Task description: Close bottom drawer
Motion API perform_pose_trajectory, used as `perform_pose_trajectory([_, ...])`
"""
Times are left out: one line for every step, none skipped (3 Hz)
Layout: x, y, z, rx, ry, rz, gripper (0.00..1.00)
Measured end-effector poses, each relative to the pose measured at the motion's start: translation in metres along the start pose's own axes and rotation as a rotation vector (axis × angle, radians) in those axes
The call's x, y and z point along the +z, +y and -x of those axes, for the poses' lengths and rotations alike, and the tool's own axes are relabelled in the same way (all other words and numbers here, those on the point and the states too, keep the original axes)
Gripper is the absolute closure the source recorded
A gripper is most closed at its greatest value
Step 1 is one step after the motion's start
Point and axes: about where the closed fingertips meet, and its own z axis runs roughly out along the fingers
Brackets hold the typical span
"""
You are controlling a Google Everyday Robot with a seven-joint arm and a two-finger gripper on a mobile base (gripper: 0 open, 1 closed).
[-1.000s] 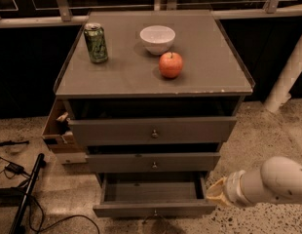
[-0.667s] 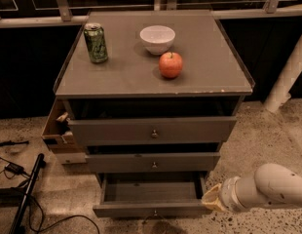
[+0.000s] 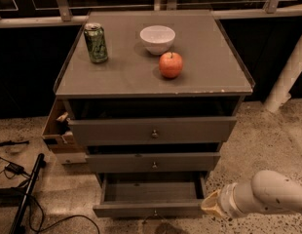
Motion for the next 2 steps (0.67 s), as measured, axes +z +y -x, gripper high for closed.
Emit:
perform_pose_trajectory([0.053, 0.004, -0.049, 0.041, -0.001, -0.003, 1.0])
perform_pose_trajectory([0.107, -0.006, -0.085, 0.07, -0.048, -0.018, 1.0])
